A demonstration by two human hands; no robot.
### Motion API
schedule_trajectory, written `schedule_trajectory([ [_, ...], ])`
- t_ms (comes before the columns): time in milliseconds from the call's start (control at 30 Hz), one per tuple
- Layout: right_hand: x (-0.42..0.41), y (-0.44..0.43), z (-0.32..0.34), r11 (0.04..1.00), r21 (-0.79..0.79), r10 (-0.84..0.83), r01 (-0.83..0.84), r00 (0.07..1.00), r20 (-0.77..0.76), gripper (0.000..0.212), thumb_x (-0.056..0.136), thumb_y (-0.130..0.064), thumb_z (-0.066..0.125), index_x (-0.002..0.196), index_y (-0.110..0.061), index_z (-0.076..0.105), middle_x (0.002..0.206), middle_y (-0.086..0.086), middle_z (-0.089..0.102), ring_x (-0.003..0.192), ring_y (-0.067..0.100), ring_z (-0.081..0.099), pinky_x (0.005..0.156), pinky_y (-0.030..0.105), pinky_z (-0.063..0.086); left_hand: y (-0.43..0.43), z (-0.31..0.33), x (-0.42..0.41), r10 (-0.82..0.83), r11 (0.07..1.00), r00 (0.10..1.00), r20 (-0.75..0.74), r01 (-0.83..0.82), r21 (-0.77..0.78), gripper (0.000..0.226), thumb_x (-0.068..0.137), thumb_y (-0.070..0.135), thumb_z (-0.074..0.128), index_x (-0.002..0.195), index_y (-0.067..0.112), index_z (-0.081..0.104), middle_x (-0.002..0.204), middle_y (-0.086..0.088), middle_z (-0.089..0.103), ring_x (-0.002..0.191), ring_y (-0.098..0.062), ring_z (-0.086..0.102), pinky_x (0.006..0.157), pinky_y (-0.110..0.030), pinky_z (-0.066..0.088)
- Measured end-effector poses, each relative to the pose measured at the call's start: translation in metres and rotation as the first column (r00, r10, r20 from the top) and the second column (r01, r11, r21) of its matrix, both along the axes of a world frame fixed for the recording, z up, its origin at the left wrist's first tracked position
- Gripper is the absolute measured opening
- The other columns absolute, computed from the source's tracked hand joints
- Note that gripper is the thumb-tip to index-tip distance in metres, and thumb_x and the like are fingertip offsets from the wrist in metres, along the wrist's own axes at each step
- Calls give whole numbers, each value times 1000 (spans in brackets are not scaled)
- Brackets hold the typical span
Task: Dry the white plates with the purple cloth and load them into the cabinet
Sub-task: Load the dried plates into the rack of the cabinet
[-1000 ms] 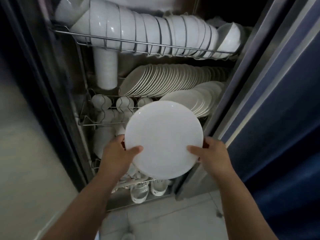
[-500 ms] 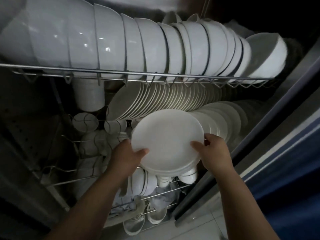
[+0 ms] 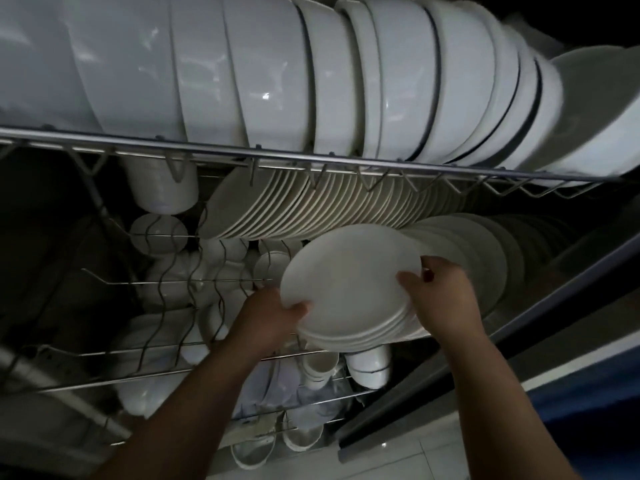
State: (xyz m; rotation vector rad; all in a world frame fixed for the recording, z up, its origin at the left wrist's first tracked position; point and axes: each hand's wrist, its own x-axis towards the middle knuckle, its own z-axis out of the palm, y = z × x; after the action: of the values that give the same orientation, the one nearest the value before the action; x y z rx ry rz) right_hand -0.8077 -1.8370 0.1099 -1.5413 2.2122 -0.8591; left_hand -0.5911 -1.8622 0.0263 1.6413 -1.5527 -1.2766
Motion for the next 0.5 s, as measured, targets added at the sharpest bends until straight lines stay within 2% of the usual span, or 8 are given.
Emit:
schedule_trajectory([
  [67,-2,-2,-4,1000,10,20,-19,1000,-17,25,87,-27,63,102,-6,64,90,10,64,87,29,60,77,36,49,-1,1,-2,-4,1000,999,49,5,-21,46,84,42,66,120,13,66,117,-6,69,105,-23,64,87,-32,51],
  [100,-1,-4,-5,1000,17,27,-26,999,-38,28,88,-28,62,105,-6,63,93,11,63,89,30,59,77,36,48,-1,1,-2,1,1000,998,67,0,-18,44,87,39,65,124,13,64,120,-6,67,109,-24,63,89,-31,50],
  [267,6,-7,-8,996,82,53,-36,976,-209,47,92,-30,52,132,-7,49,118,18,54,104,37,53,89,40,45,-3,0,0,6,1000,1000,21,-6,2,61,75,51,68,123,13,65,118,-8,68,107,-24,64,94,-41,51],
  [333,6,-7,-8,997,68,60,-44,963,-262,46,92,-29,52,130,-4,49,117,21,54,106,39,51,90,40,42,-2,1,0,0,1000,999,39,0,-3,70,70,59,64,124,14,65,118,-7,68,106,-23,64,93,-37,51],
  [433,4,-6,-11,994,101,65,-31,935,-348,42,92,-30,51,124,-2,52,118,23,56,109,40,48,95,39,34,-4,-2,-2,17,1000,997,79,-16,-18,52,87,42,65,127,9,61,122,-10,66,107,-22,62,81,-25,45],
  [500,4,-5,-16,994,101,64,-31,937,-342,41,92,-31,50,123,-4,52,118,22,56,110,39,46,96,38,29,-5,-2,-3,61,997,989,136,-55,-50,54,88,35,67,131,6,52,125,-12,63,110,-26,60,80,-26,43],
])
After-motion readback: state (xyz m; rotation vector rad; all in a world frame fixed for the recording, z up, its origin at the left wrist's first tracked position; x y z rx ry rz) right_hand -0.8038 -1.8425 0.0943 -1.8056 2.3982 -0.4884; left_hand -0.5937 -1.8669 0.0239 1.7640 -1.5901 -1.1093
